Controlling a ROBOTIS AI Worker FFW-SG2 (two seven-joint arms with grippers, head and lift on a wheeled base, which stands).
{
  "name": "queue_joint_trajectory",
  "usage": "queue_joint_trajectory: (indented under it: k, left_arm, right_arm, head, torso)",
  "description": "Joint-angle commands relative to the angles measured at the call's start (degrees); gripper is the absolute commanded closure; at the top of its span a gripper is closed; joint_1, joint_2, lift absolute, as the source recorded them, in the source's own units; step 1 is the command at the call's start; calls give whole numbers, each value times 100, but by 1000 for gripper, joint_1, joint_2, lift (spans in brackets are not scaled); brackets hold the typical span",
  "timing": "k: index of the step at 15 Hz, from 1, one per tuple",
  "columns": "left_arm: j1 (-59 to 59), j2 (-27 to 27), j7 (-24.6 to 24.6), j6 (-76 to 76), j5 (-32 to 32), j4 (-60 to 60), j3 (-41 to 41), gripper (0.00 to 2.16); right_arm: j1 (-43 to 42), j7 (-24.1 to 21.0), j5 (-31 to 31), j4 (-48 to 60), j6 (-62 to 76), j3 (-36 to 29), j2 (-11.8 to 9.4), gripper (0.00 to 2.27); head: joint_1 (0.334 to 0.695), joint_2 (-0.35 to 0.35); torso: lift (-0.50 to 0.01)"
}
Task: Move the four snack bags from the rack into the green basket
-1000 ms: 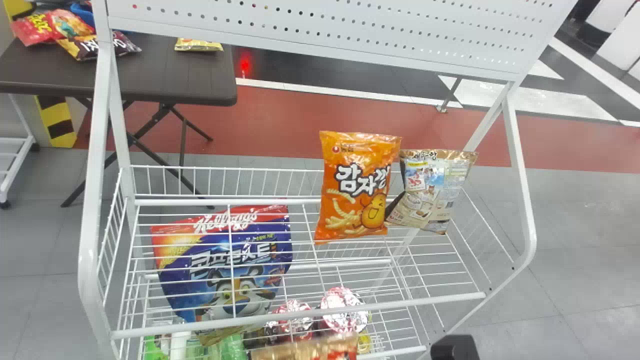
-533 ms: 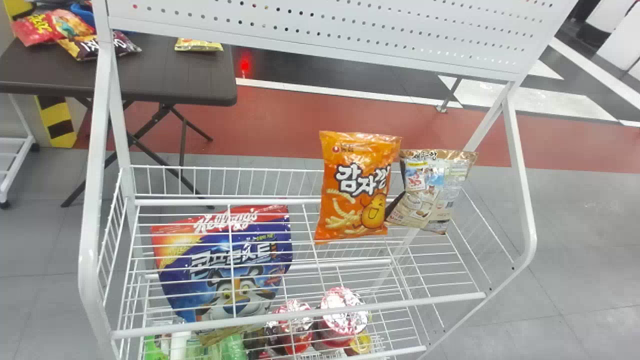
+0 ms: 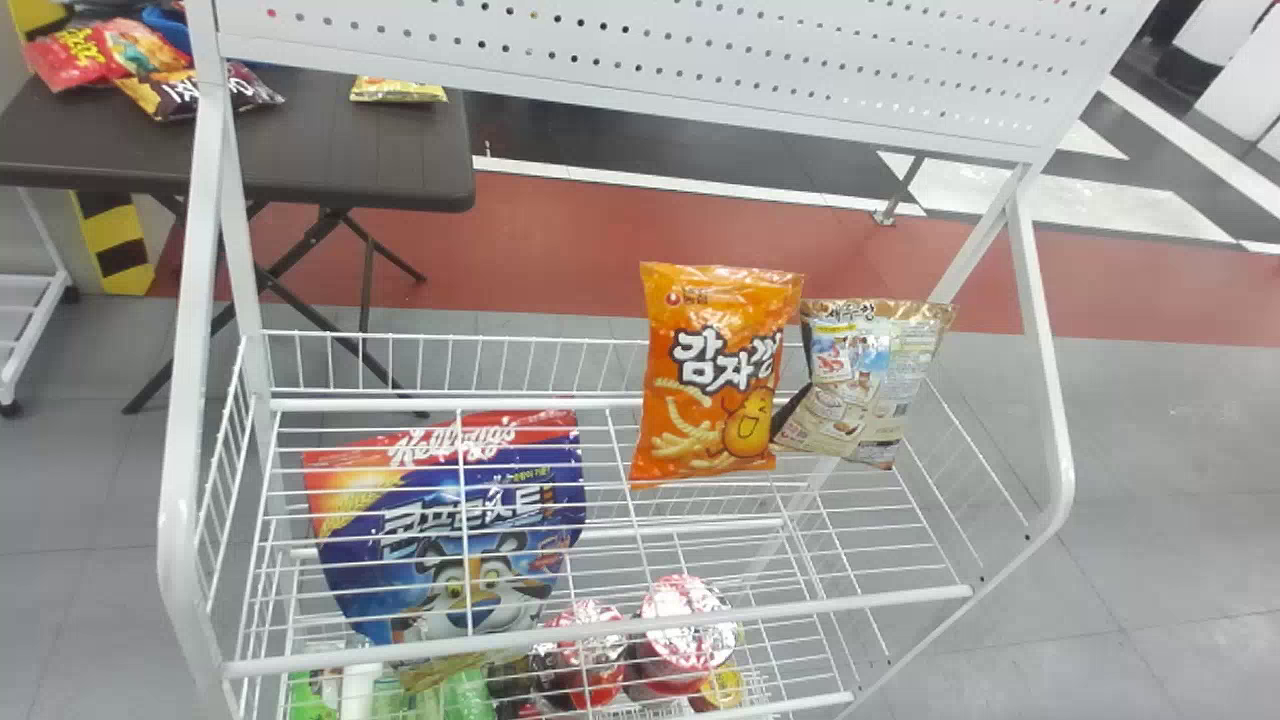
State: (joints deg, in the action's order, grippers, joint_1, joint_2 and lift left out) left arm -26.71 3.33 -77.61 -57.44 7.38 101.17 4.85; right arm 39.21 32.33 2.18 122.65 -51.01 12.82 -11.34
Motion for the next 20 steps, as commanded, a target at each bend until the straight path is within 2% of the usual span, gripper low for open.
queue_joint_trajectory:
  k: [1, 4, 5, 6, 7, 8, 14, 17, 18, 20]
  left_arm:
    - [8, -16, 9, 0, -9, -1, 7, 1787]
    - [25, -16, 27, 0, -17, -9, 51, 1787]
    - [25, -25, 27, 0, -26, -9, 60, 1787]
    - [25, -25, 27, 0, -26, -9, 51, 1787]
    - [25, -16, 27, 0, -26, -9, 33, 1787]
    - [25, -25, 18, 0, -17, -9, 25, 1787]
    - [25, -25, 27, 0, -26, -9, 25, 1787]
    - [25, -25, 27, 0, -17, -18, 25, 1787]
    - [34, -25, 36, 0, -26, -18, 25, 1787]
    - [43, -25, 36, 0, -35, -27, 51, 1787]
  right_arm:
    - [25, 71, -25, -40, -10, 168, -53, 2186]
    - [43, 71, -60, -40, -63, 89, -115, 2182]
    - [51, 45, -139, -40, -116, -16, -106, 2000]
    - [60, 45, -227, -40, -133, -122, -106, 1433]
    - [87, 45, -244, -22, -98, -201, -106, 242]
    - [104, 54, -253, 4, -116, -271, -106, -1]
    - [262, -113, -297, 268, 95, -772, -35, 53]
    - [315, -175, -596, 540, 763, -1537, 202, 46]
    - [306, -324, -772, 611, 1185, -1739, 228, 46]
    - [16, -632, -877, 619, 1958, -1985, 422, 49]
  head:
    - [695, -301]
    - [695, -263]
    - [695, -272]
    - [695, -287]
    - [695, -307]
    - [695, -346]
    - [695, -350]
    - [695, -350]
    - [695, -350]
    - [695, -350]
  torso:
    - [0]
    - [0]
    - [0]
    - [0]
    - [0]
    - [0]
    - [0]
    - [0]
    - [0]
    - [0]
